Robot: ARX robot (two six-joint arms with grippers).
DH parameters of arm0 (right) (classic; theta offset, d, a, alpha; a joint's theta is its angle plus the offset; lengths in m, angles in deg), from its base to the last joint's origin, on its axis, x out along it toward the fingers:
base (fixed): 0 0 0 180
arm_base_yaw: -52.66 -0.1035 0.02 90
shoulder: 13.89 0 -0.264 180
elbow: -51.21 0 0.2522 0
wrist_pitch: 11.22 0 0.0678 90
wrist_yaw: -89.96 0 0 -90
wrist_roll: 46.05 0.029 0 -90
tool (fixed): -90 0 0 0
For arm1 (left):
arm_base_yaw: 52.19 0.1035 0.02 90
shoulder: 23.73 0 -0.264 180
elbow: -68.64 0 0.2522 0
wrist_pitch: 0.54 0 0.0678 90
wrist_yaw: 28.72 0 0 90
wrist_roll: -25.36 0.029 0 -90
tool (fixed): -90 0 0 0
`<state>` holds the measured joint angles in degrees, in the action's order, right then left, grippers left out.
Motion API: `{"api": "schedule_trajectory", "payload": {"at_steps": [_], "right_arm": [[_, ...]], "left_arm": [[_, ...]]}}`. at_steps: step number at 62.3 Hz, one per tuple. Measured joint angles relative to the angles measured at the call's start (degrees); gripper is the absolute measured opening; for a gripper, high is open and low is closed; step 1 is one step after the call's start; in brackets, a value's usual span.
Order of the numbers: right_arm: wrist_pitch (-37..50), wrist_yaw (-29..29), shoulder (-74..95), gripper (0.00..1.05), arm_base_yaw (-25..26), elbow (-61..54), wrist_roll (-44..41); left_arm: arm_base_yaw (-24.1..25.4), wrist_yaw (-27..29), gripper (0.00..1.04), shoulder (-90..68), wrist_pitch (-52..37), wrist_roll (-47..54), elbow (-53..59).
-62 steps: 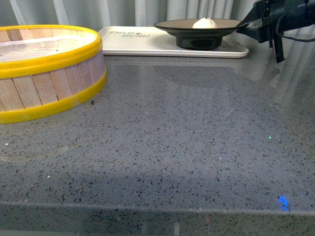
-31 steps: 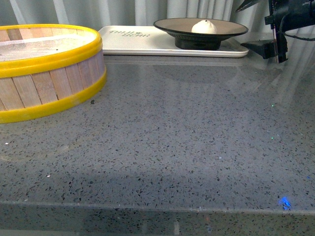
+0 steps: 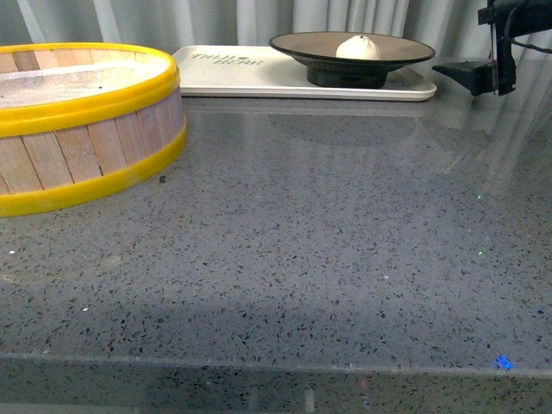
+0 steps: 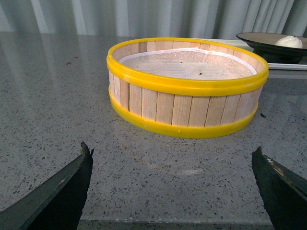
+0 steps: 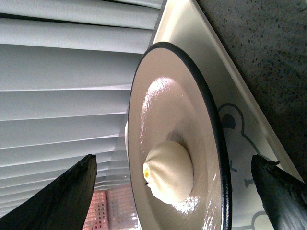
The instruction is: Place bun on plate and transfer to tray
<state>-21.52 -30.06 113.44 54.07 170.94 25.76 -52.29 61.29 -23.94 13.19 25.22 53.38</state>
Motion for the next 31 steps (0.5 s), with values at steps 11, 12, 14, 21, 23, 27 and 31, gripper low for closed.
{"api": "schedule_trajectory", "payload": {"at_steps": [11, 12, 14, 21, 23, 27, 31], "right_arm": [[3.8, 0.0, -4.6, 0.96, 1.0, -6.4, 0.9], [4.0, 0.1, -5.2, 0.96, 1.1, -7.1, 0.9], [4.6, 0.1, -6.4, 0.96, 1.4, -8.7, 1.1], [7.6, 1.7, -11.9, 0.96, 2.7, -16.4, 1.0], [8.4, 2.4, -13.6, 0.96, 3.0, -18.8, 0.9], [8.5, 5.1, -17.6, 0.96, 4.0, -23.8, -1.0], [8.6, 8.2, -22.2, 0.96, 5.6, -29.3, -4.3]], "left_arm": [[0.0, 0.0, 0.98, 0.0, 0.0, 0.0, 0.0], [0.0, 0.0, 0.98, 0.0, 0.0, 0.0, 0.0], [0.0, 0.0, 0.98, 0.0, 0.0, 0.0, 0.0], [0.0, 0.0, 0.98, 0.0, 0.0, 0.0, 0.0], [0.0, 0.0, 0.98, 0.0, 0.0, 0.0, 0.0], [0.0, 0.0, 0.98, 0.0, 0.0, 0.0, 0.0], [0.0, 0.0, 0.98, 0.0, 0.0, 0.0, 0.0]]}}
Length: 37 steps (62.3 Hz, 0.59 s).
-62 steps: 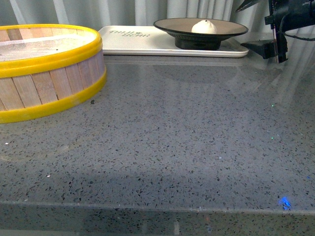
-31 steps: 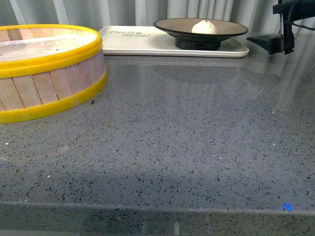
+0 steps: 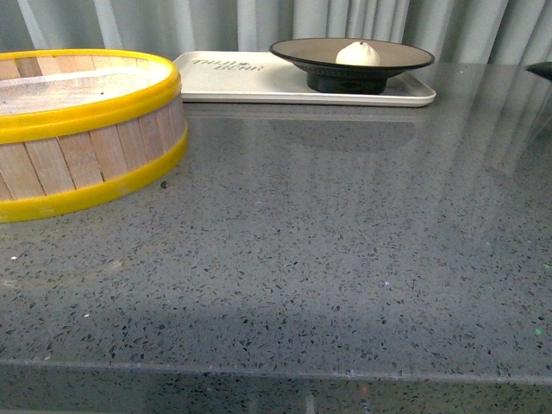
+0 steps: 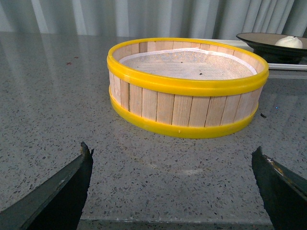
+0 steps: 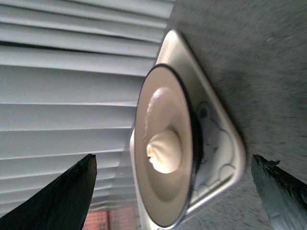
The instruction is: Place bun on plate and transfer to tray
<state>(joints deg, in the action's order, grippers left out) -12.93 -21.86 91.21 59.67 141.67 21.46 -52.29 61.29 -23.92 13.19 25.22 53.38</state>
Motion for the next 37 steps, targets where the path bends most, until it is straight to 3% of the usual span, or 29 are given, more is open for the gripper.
{"api": "schedule_trajectory", "payload": {"at_steps": [4, 15, 22, 29, 37], "right_arm": [[0.1, 3.0, -5.0, 0.96, 2.3, -5.2, -4.6], [1.6, 18.3, -22.6, 0.96, 9.7, -22.2, -26.0], [14.9, 6.7, -36.4, 0.79, 12.1, -37.1, -47.2], [13.0, 6.7, -51.8, 0.59, 8.5, -49.5, -60.3], [10.8, 9.3, -63.3, 0.39, 5.3, -58.8, -64.9]], "left_arm": [[0.0, 0.0, 0.98, 0.0, 0.0, 0.0, 0.0], [0.0, 0.0, 0.98, 0.0, 0.0, 0.0, 0.0], [0.0, 0.0, 0.98, 0.0, 0.0, 0.0, 0.0], [0.0, 0.0, 0.98, 0.0, 0.0, 0.0, 0.0], [0.0, 0.0, 0.98, 0.0, 0.0, 0.0, 0.0]]}}
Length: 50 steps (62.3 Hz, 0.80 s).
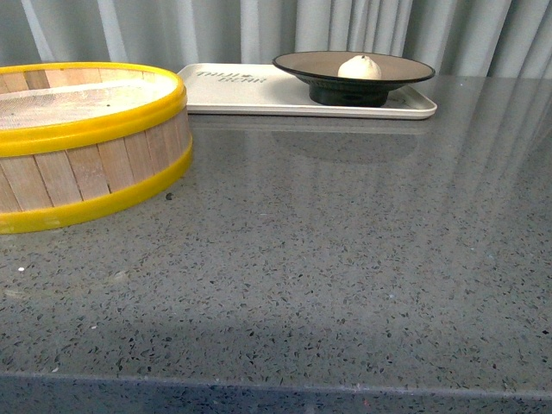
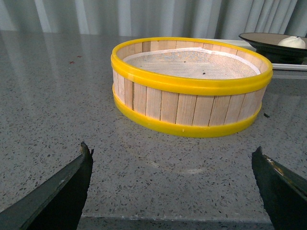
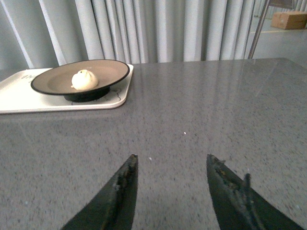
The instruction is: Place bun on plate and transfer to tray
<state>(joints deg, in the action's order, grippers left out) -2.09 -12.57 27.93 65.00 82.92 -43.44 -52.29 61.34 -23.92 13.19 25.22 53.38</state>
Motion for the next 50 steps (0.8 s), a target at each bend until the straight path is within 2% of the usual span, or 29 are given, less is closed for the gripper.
{"api": "schedule_trajectory", "payload": {"at_steps": [5, 13, 25, 31, 36, 50], "right_arm": [[0.0, 2.8, -4.2, 0.21, -1.7, -3.7, -1.3], [0.0, 4.2, -6.8, 0.02, -3.5, -6.4, -1.8], [-0.5, 6.6, -11.3, 0.02, -6.1, -9.9, -2.3], [-1.5, 12.1, -13.4, 0.02, -9.9, -11.3, -2.3], [-2.3, 12.0, -15.3, 0.02, -11.9, -12.4, -2.4], [-4.9, 12.5, -20.2, 0.02, -12.1, -14.4, -2.4]], "left_arm": [[0.0, -0.1, 0.98, 0.0, 0.0, 0.0, 0.0], [0.0, -0.1, 0.98, 0.0, 0.0, 0.0, 0.0], [0.0, 0.0, 0.98, 0.0, 0.0, 0.0, 0.0], [0.0, -0.1, 0.98, 0.0, 0.0, 0.0, 0.0], [0.0, 0.0, 0.98, 0.0, 0.0, 0.0, 0.0], [0.0, -0.1, 0.98, 0.0, 0.0, 0.0, 0.0]]}}
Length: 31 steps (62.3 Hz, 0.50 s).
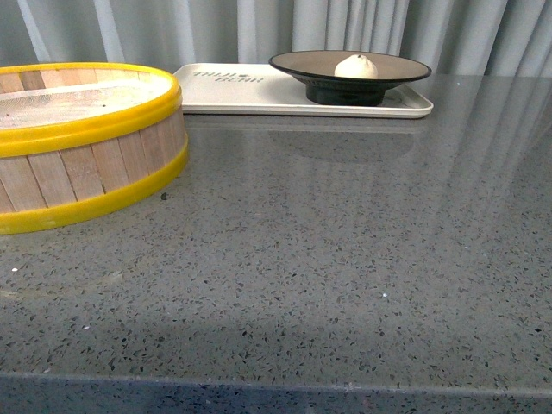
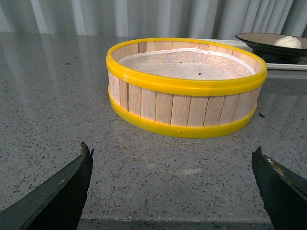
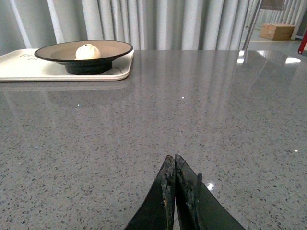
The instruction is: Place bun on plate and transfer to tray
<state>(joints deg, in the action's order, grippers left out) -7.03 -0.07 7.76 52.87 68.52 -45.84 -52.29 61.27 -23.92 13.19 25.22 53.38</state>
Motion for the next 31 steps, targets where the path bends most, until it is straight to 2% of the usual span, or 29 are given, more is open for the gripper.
{"api": "schedule_trajectory", "payload": {"at_steps": [31], "right_arm": [[-4.8, 0.0, -8.7, 0.02, 0.0, -3.3, 0.0]], "left_arm": [[0.0, 0.0, 0.98, 0.0, 0.0, 0.0, 0.0]]}}
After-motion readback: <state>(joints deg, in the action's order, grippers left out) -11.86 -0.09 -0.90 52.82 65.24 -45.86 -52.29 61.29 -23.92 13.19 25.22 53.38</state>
